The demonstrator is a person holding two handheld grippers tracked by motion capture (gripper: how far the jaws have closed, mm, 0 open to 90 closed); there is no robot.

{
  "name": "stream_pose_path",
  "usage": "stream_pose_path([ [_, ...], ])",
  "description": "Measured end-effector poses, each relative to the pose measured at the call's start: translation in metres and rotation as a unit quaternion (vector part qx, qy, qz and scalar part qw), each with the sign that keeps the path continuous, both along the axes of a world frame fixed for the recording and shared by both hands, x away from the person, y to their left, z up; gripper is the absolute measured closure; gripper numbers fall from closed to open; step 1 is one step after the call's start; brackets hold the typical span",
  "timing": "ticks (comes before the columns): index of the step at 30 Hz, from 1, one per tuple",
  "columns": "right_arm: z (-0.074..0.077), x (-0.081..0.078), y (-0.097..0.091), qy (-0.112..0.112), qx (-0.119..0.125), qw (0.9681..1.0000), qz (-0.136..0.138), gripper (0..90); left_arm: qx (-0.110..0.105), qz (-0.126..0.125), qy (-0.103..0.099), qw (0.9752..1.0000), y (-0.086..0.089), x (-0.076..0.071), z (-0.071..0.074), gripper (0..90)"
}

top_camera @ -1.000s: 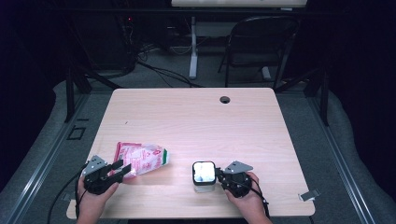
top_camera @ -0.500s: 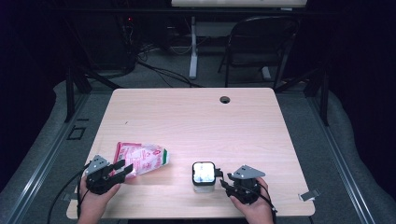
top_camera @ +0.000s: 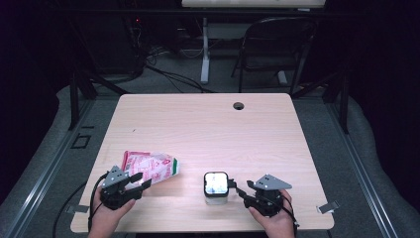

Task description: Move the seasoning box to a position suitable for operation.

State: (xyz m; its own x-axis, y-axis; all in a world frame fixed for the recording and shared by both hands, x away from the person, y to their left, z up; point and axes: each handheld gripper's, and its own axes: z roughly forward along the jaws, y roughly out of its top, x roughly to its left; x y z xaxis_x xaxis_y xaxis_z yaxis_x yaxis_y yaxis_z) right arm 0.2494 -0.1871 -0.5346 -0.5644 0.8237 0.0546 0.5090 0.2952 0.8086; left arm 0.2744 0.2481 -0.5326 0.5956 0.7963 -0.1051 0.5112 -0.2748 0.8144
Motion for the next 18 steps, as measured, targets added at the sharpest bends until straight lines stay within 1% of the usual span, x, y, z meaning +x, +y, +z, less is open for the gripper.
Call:
stream_pose_path([
  [1, 0.0, 0.0, 0.0, -0.002, 0.003, 1.0, 0.0, 53.5, -0.003, 0.001, 0.001, 1.0, -0.001, 0.0, 0.001, 55.6],
  [2, 0.002, 0.001, -0.001, -0.003, -0.005, 1.0, -0.002, 53.3, -0.005, 0.003, 0.002, 1.0, -0.001, 0.0, 0.002, 56.6],
  [4, 0.005, 0.002, 0.0, -0.002, -0.011, 0.9999, -0.006, 53.4, -0.013, 0.002, 0.001, 0.9999, -0.002, 0.0, 0.004, 58.1],
  [5, 0.006, 0.002, 0.0, 0.001, -0.01, 0.9999, -0.009, 54.1, -0.017, 0.002, 0.001, 0.9998, -0.003, 0.001, 0.006, 58.8],
  [7, 0.013, 0.005, 0.0, 0.011, -0.004, 0.9999, -0.011, 56.2, -0.017, 0.001, 0.004, 0.9998, -0.005, 0.002, 0.01, 60.3],
  [8, 0.016, 0.006, 0.001, 0.011, -0.001, 0.9999, -0.013, 57.8, -0.018, 0.004, 0.005, 0.9998, -0.006, 0.003, 0.011, 61.3],
  [9, 0.019, 0.006, 0.002, 0.01, -0.002, 0.9998, -0.015, 59.0, -0.019, 0.004, 0.004, 0.9998, -0.007, 0.003, 0.012, 61.9],
  [11, 0.025, 0.008, 0.005, 0.016, -0.014, 0.9996, -0.017, 60.4, -0.025, 0.006, 0.009, 0.9996, -0.009, 0.005, 0.014, 64.7],
  [12, 0.025, 0.008, 0.005, 0.016, -0.014, 0.9996, -0.017, 60.4, -0.026, 0.007, 0.011, 0.9996, -0.01, 0.006, 0.015, 64.7],
  [13, 0.026, 0.009, 0.006, 0.018, -0.019, 0.9994, -0.021, 60.5, -0.025, 0.006, 0.012, 0.9996, -0.012, 0.007, 0.016, 65.4],
  [15, 0.029, 0.012, 0.008, 0.032, -0.018, 0.9991, -0.019, 61.2, -0.027, 0.0, 0.014, 0.9995, -0.016, 0.008, 0.019, 67.3],
  [16, 0.031, 0.013, 0.009, 0.033, -0.017, 0.9991, -0.019, 61.4, -0.028, -0.002, 0.014, 0.9995, -0.018, 0.009, 0.02, 67.9],
  [18, 0.035, 0.017, 0.011, 0.036, -0.01, 0.9991, -0.018, 61.6, -0.031, -0.008, 0.012, 0.9994, -0.024, 0.01, 0.024, 68.1],
])
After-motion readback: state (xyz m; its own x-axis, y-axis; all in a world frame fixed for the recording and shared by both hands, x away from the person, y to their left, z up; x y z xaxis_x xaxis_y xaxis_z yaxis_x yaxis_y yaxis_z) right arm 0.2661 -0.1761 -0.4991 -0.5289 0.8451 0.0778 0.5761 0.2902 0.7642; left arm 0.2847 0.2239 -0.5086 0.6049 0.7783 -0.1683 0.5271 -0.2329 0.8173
